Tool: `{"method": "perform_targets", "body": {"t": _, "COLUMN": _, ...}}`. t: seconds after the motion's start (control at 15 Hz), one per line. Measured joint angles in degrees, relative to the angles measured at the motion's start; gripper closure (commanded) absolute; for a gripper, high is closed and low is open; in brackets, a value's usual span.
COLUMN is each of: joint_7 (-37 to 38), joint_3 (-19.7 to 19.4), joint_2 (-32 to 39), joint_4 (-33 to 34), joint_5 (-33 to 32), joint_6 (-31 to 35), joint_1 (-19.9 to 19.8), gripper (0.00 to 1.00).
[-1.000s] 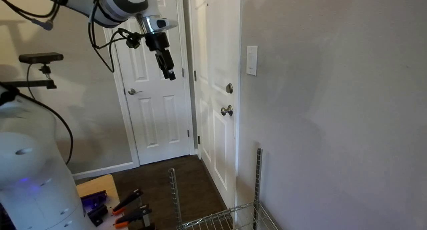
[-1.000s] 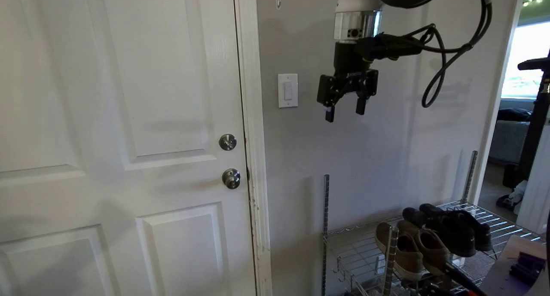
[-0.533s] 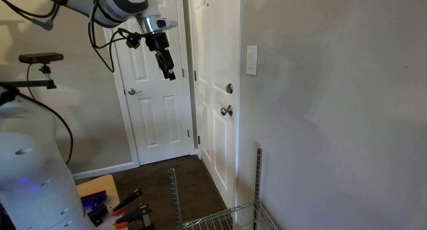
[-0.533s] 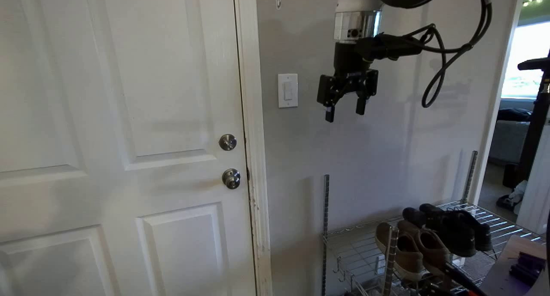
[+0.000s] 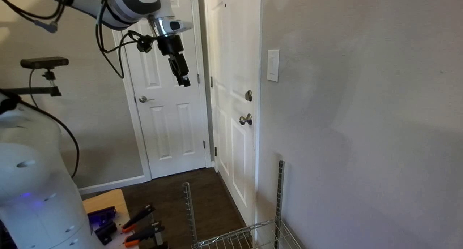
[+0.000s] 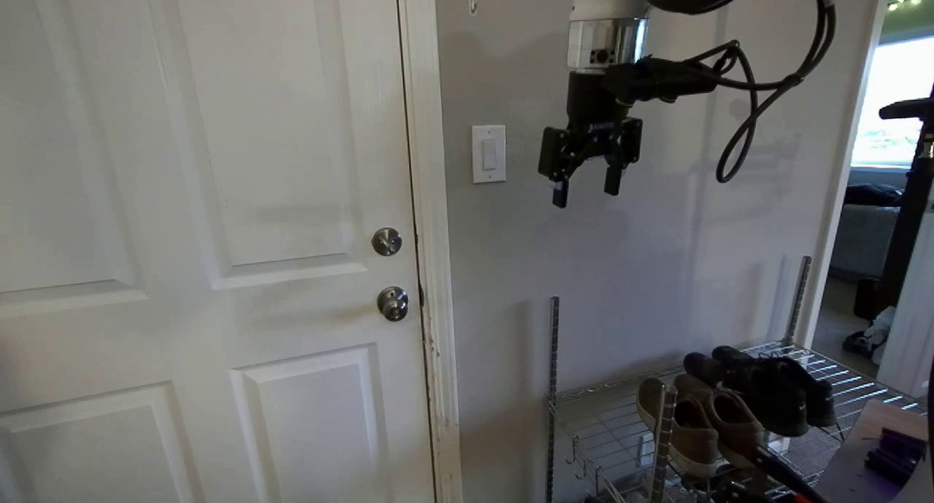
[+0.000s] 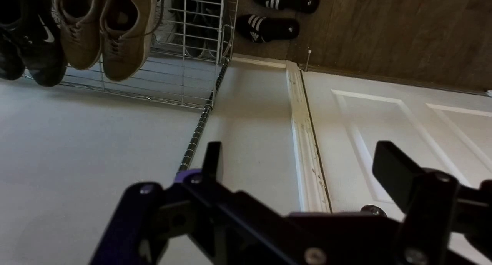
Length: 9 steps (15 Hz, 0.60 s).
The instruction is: Turn on the light switch
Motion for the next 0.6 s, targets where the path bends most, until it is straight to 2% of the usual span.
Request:
{"method": "perform_targets", "body": {"t": 0.33, "joint_7": 0.8, "joint_3": -0.5, "joint_2": 0.0, "joint_4": 0.0, "joint_5": -0.8, "joint_6": 1.9, "joint_1": 0.2, "gripper": 0.0}}
{"method": "perform_targets", "body": {"t": 0.6, "joint_7": 2.8, "joint_3": -1.0, "joint_2": 0.8, "joint_4": -2.1, "joint_5": -3.8, "joint_6": 10.8, "joint_1": -0.4, "gripper": 0.0}}
